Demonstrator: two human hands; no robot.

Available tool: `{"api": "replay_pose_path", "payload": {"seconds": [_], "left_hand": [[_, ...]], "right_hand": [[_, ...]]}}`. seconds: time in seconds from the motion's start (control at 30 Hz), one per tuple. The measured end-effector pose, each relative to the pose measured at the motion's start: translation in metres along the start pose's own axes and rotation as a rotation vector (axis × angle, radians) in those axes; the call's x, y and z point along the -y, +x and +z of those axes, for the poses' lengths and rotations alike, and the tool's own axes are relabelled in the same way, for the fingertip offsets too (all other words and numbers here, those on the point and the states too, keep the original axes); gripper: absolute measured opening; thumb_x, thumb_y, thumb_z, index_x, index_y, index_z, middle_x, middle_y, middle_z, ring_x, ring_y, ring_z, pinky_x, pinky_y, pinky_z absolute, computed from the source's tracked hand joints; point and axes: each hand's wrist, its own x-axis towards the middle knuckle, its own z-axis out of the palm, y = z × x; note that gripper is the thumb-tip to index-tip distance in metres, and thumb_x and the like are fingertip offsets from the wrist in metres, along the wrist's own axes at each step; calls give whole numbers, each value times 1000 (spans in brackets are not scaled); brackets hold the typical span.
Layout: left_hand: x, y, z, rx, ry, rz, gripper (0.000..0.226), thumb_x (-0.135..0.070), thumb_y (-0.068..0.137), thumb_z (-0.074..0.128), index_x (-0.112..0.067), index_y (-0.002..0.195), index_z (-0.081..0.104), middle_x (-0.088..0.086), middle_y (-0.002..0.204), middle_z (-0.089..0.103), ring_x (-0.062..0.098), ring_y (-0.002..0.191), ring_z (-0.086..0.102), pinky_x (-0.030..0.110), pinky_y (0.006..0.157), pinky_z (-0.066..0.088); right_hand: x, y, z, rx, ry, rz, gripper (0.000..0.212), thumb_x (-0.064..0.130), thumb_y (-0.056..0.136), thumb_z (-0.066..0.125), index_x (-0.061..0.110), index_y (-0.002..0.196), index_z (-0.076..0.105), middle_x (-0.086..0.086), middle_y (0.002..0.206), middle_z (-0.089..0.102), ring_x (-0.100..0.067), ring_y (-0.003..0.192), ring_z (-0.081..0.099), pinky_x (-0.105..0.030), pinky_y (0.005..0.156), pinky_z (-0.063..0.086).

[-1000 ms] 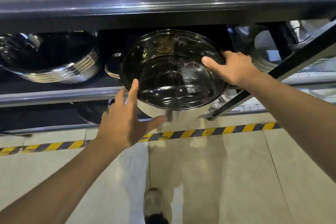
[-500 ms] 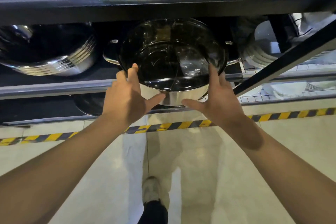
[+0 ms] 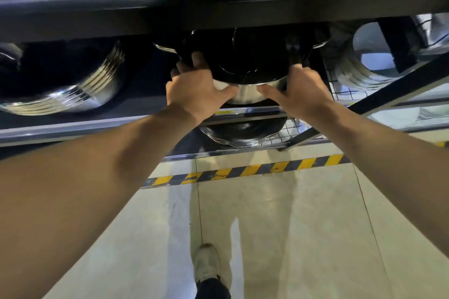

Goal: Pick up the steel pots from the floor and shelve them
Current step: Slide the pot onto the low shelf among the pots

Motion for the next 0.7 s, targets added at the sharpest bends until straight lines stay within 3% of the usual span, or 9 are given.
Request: {"api": "replay_pose_path", "payload": {"seconds": [0.1,0.2,0.3,0.43,0.5,0.6,0.7], "left_hand": [[-14,-3,8,15,-24,12,100,-79,74,60,-10,141,34,23,134,47,42,121,48,52,91,51],[-17,-5,14,38,-91,6,94,-70,77,65,-12,142,32,23,136,43,44,123,46,52,92,51],[-9,-10,15,88,-43,47,82,-60,84,63,-15,144,29,23,132,42,44,117,49,53,90,51],[-2,-27,18,119,81,91,78,-49,90,59,-26,151,17,23,143,31,47,118,44,55,93,48],[-6,-32,21,176,116,94,82,-48,91,58,-27,154,10,23,149,24,47,121,43,55,93,48],[-12,-33,11,219,86,77,82,-50,92,56,-27,155,10,21,149,24,46,123,43,56,96,46],[-13,-46,-17,282,32,46,74,-43,90,55,-30,153,17,18,144,31,44,119,47,55,96,47]], "right_hand": [[-13,4,2,58,-4,10,61,73,83,57,14,92,47,-6,82,54,-29,88,57,-38,62,49],[-18,2,0,76,-38,25,57,69,86,58,15,97,45,-11,94,55,-33,94,57,-39,68,49],[-14,-13,-1,69,-8,33,66,64,87,62,11,124,45,-17,118,52,-40,106,56,-50,81,54],[-5,-39,8,86,-90,3,89,54,92,61,16,157,14,-19,161,18,-51,128,42,-54,96,45],[-4,-39,9,138,-117,-8,92,51,93,60,18,159,5,-18,165,6,-52,132,35,-55,101,42],[-3,-32,0,176,-146,4,88,50,94,57,21,159,5,-16,163,8,-49,133,32,-55,97,45],[0,-46,-20,255,-148,43,84,42,91,57,28,158,8,-14,164,13,-46,138,32,-55,103,42]]}}
